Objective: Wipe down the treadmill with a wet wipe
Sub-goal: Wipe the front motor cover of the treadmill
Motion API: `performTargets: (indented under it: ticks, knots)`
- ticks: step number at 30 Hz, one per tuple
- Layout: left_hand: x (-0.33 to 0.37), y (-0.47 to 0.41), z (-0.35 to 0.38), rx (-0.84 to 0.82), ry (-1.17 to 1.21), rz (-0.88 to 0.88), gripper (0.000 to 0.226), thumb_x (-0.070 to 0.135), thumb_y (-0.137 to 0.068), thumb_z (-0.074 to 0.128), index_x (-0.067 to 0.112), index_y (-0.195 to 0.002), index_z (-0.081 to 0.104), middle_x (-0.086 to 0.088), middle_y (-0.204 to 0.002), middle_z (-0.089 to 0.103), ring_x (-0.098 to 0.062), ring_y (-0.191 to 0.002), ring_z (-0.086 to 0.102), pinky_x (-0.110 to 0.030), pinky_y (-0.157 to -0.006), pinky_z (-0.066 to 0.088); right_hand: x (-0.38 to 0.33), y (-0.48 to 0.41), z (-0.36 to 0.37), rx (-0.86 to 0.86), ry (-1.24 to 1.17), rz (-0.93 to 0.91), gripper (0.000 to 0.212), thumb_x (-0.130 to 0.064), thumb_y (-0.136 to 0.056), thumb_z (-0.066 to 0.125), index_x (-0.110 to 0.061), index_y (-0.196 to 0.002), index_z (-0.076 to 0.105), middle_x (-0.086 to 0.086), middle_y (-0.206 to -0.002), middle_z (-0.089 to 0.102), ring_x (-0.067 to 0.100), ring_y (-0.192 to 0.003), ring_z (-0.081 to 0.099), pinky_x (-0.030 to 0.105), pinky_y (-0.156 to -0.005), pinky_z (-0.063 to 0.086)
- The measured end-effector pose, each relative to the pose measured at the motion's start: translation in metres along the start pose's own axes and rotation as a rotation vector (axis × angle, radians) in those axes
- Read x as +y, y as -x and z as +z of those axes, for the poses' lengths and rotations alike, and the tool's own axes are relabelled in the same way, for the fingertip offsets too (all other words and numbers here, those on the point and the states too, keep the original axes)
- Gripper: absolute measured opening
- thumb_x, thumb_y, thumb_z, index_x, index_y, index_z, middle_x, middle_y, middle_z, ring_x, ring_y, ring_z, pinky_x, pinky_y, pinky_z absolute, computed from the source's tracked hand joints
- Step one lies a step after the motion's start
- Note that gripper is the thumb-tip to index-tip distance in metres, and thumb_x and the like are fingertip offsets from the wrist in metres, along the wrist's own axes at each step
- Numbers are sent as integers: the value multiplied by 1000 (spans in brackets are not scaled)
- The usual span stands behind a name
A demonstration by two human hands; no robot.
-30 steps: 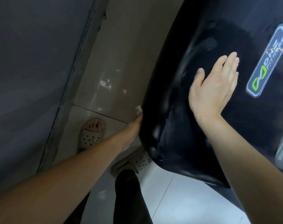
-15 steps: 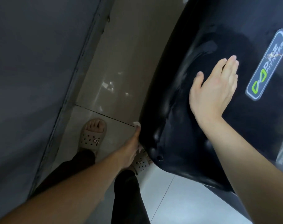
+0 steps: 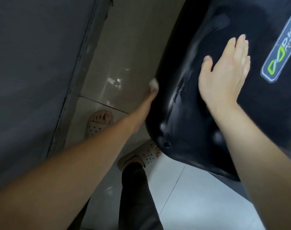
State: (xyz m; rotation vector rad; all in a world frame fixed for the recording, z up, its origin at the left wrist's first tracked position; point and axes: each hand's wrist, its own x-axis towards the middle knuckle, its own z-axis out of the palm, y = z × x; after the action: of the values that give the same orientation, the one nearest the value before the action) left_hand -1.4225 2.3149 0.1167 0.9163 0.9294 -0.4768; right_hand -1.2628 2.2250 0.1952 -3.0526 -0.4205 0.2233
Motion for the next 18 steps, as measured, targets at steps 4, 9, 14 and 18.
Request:
performTargets:
  ticks: [4, 9, 14, 18]
  knots:
    - [-76, 51, 2, -96, 194, -199, 51, 65, -103, 24, 41, -131, 60, 21, -125, 69, 4, -116, 61, -24, -102, 41, -20, 78, 4, -23, -70, -154, 65, -29, -101, 43, 1, -157, 28, 15, -168, 22, 26, -156, 17, 46, -127, 13]
    - [-32, 3, -11, -6, 156, -58, 43, 55, -85, 55, 20, -103, 74, 8, -94, 77, -3, -92, 69, -27, -93, 47, -3, 141, 12, -84, -21, -134, 63, -24, -101, 52, -1, -156, 31, 14, -169, 19, 24, -157, 14, 50, -127, 15]
    - [44, -49, -17, 179, -50, 75, 60, 37, -62, 57, 6, -112, 74, -5, -96, 71, -19, -85, 67, -30, -75, 51, 8, 141, 15, -97, 19, -177, 62, -24, -101, 49, -2, -156, 32, 12, -169, 20, 23, -157, 13, 49, -127, 14]
    - [21, -49, 1, 123, 91, 28, 67, 48, -91, 44, 4, -138, 59, -13, -124, 68, -16, -98, 66, -33, -98, 51, 8, 143, 20, -86, 21, -169, 61, -25, -101, 49, -3, -156, 33, 11, -169, 18, 23, -158, 12, 48, -127, 13]
